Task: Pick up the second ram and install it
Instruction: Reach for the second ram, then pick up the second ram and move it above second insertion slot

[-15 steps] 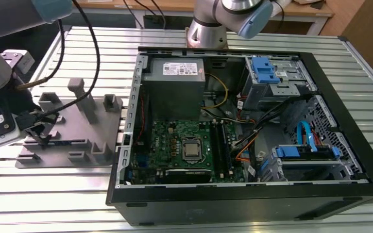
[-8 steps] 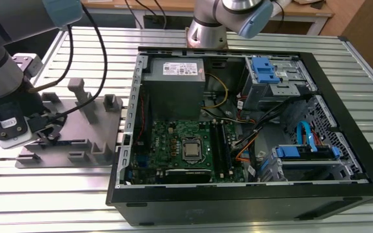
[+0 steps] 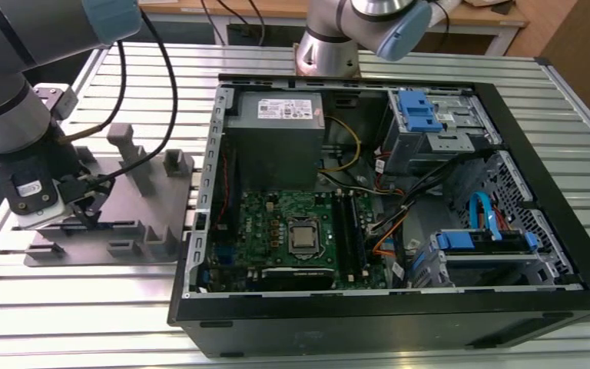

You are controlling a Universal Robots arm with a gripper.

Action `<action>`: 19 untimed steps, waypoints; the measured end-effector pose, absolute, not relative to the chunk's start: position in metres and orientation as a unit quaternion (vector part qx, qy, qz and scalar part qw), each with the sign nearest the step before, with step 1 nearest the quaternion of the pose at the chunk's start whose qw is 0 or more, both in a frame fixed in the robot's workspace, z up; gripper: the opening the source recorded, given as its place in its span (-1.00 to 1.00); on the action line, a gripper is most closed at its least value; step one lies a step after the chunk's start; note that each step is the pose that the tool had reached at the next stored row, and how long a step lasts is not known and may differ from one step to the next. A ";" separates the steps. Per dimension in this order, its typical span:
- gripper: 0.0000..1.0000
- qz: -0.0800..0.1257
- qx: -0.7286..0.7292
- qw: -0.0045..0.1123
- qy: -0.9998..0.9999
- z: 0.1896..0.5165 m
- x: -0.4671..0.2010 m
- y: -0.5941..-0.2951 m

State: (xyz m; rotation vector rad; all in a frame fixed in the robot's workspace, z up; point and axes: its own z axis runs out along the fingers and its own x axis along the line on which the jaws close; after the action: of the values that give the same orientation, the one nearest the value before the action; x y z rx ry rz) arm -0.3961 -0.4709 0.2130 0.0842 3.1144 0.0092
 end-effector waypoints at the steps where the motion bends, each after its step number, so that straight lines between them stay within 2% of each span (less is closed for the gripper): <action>1: -0.85 0.003 0.027 0.013 1.000 0.213 -0.396 -0.471; 19: -0.85 0.003 0.009 0.013 1.000 0.213 -0.396 -0.471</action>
State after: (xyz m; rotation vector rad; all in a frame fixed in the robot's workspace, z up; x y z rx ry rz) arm -0.3962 -0.4708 0.2129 0.0286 3.1155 0.0099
